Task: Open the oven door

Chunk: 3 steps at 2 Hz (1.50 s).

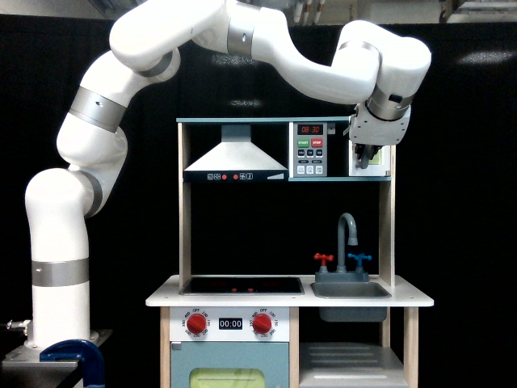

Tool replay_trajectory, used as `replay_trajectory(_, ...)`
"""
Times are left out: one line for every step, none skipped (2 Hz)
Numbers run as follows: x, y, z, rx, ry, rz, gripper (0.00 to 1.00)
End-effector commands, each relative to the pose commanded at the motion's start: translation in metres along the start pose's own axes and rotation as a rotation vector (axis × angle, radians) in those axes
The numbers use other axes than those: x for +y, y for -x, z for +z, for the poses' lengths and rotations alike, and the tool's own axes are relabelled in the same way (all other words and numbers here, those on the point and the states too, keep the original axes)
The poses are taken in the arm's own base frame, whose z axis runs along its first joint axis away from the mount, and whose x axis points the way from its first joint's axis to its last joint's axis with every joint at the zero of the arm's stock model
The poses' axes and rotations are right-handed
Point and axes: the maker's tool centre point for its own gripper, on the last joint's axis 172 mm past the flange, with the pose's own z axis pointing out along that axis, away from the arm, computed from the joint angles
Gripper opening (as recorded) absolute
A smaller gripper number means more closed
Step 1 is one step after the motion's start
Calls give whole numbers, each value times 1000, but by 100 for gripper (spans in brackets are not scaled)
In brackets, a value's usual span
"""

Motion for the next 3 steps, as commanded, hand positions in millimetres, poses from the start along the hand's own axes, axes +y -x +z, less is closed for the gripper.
replay_trajectory(22, 0, -13, 0, 0, 0, 0)
replay_trajectory(29, 6, -16, 0, 0, 0, 0)
replay_trajectory(27, 9, -19, 0, 0, 0, 100)
